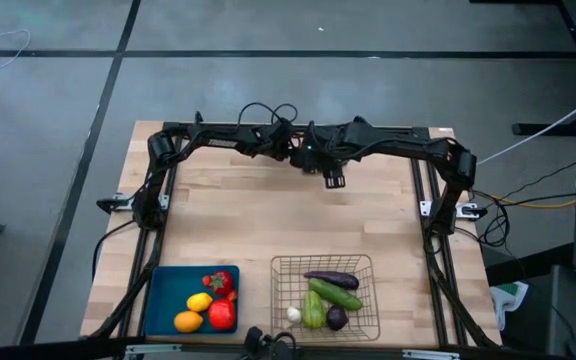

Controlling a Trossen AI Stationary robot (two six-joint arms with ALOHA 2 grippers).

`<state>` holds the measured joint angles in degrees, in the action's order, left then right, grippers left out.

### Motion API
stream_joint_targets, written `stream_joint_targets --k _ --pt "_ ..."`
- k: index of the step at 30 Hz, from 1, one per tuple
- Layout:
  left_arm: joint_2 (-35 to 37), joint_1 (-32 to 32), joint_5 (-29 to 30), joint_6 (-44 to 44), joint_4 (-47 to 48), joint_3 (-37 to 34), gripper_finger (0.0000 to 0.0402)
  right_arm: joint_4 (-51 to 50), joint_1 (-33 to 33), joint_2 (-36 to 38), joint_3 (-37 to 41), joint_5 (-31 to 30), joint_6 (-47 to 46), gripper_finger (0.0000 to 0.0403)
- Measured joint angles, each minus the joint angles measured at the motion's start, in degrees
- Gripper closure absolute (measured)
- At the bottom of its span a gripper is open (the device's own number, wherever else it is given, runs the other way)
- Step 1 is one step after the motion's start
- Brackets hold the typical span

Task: Sort produce into baskets
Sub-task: Put the green bell pepper into the gold wire basket

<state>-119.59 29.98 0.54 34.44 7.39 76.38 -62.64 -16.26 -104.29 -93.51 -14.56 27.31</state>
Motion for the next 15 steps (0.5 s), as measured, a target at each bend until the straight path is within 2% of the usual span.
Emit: stream_joint_targets --k 7,15 --pt "0.0 -0.04 0.04 -0.3 0.0 0.0 0.0169 -0.25 2.21 0.0 -3.71 -0.01 0.01 0.0162" --pt "0.02 0.03 -0.46 -7.99 -0.93 0.21 0.0169 -0.84 3.33 0.0 -4.5 0.01 0.02 0.0162"
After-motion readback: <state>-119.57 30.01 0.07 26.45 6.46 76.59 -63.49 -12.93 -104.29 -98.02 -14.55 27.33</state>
